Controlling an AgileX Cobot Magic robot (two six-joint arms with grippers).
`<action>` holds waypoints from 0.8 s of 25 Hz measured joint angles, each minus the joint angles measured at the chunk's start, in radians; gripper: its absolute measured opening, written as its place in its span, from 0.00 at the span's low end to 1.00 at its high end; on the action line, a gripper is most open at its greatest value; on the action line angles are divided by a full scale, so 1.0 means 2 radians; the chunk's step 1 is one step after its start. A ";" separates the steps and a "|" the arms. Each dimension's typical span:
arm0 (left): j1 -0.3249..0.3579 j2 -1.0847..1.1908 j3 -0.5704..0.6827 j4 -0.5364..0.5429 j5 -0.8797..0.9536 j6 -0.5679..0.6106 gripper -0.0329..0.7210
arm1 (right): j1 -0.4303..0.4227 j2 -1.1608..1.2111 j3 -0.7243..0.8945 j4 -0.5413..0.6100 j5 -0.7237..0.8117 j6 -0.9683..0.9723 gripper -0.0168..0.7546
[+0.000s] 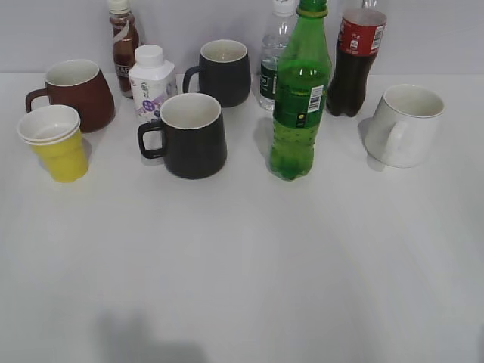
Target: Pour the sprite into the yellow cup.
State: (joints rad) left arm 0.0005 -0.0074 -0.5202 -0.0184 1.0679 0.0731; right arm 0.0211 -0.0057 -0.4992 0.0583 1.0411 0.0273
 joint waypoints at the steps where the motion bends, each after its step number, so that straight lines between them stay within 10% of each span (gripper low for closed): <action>1: 0.000 0.000 0.000 0.000 0.000 0.000 0.35 | 0.000 0.000 0.000 0.000 0.000 0.000 0.77; 20: 0.000 0.000 0.000 0.000 0.000 0.000 0.35 | 0.000 0.000 0.000 0.000 0.000 0.000 0.77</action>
State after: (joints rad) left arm 0.0005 -0.0074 -0.5202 -0.0184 1.0679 0.0731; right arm 0.0211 -0.0057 -0.4992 0.0583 1.0411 0.0273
